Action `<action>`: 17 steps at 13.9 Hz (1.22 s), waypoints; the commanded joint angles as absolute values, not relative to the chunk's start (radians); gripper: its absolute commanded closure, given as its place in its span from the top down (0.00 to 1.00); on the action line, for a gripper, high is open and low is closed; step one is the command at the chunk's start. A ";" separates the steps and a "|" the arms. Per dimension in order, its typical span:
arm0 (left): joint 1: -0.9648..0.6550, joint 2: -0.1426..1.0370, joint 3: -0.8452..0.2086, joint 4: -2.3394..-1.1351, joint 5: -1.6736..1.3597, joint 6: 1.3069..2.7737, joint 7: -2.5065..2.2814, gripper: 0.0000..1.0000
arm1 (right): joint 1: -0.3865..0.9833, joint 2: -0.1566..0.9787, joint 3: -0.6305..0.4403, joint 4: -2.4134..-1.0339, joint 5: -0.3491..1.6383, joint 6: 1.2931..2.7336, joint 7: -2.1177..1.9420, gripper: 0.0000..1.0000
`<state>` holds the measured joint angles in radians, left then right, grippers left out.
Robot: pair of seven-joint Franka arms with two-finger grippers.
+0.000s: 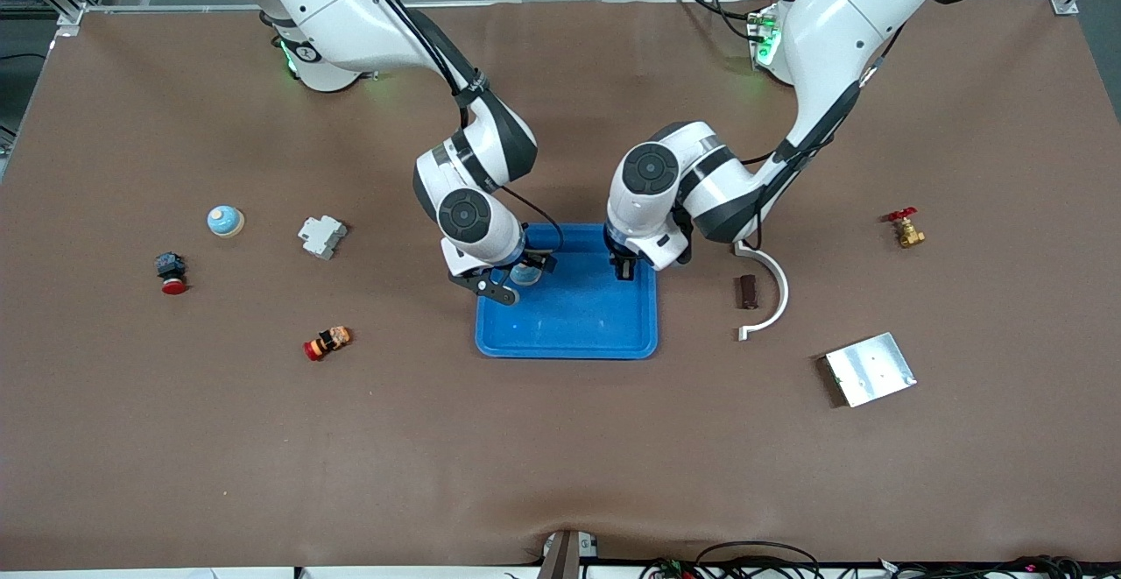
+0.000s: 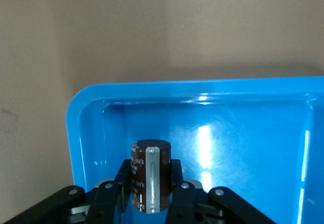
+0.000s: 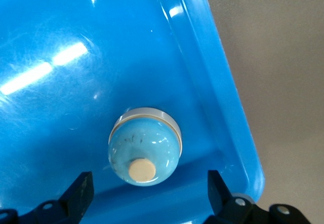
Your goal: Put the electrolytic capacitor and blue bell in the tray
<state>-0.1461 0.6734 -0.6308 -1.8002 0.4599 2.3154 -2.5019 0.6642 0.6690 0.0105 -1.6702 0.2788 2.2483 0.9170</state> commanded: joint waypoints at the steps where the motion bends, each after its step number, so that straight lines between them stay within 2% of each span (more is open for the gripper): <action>1: -0.195 0.713 -0.595 -1.752 0.508 2.330 -2.557 0.00 | 0.660 0.657 -0.011 -1.663 0.290 2.235 0.905 1.00; 5: -0.268 0.733 -0.516 -1.735 0.508 2.345 -2.557 0.00 | 0.531 0.597 -0.014 -1.667 0.255 2.149 0.899 1.00; 12: -0.308 0.752 -0.480 -1.727 0.514 2.367 -2.557 0.00 | 0.212 0.467 -0.014 -1.672 0.164 1.944 0.620 1.00; 14: -0.324 0.759 -0.468 -1.718 0.512 2.367 -2.557 0.00 | 0.123 0.434 -0.017 -1.674 0.060 1.886 0.501 1.00; 16: -0.322 0.765 -0.468 -1.715 0.517 2.367 -2.547 0.00 | 0.094 0.407 -0.023 -1.710 0.040 1.891 0.482 1.00; 17: -0.319 0.765 -0.468 -1.713 0.531 2.367 -2.537 0.13 | 0.084 0.394 -0.038 -1.732 0.006 1.896 0.480 1.00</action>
<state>-0.3095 0.7439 -0.4773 -1.7390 0.4885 2.3520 -2.5172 0.0938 0.4380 -0.0396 -1.6674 0.0587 1.8850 0.4823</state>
